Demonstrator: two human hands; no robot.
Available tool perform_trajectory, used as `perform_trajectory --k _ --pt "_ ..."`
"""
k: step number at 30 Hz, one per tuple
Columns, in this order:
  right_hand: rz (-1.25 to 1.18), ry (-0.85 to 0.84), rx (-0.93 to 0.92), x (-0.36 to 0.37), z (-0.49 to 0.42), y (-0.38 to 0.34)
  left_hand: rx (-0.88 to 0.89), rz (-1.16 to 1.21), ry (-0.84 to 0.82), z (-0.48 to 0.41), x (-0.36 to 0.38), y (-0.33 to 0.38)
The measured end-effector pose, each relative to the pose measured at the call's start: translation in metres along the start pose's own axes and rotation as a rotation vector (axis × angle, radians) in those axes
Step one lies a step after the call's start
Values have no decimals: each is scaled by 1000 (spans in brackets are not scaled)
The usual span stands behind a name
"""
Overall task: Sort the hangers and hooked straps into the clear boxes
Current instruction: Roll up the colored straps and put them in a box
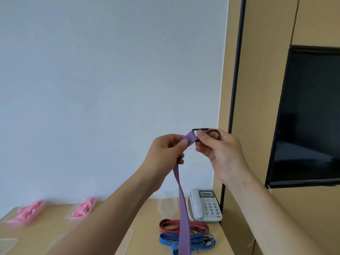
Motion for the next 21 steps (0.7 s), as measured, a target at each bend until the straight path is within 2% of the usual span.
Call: perform_trajectory --k 3,7,13,18,21 --pt "99 3 -84 -1 -10 -5 -46 -5 -53 0 7 1" --pt "209 -13 -154 -2 -7 -8 -97 18 -15 2 17 -3" --pt "335 -190 -211 -12 11 -2 -90 190 -15 6 23 -8" --pt "484 -190 -415 -25 20 10 -176 425 -71 12 28 -12" --pt "514 -188 -485 -31 21 15 -141 377 -110 14 27 -15"
Point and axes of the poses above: each hand's wrist, its own z-axis away from the middle knuckle, its own x-axis out of the palm, y = z × x, the point moved 1 cm from there along -z, towards the middle knuckle, and after that the axes turned 3 degrees about y, right-handed, at the moved point
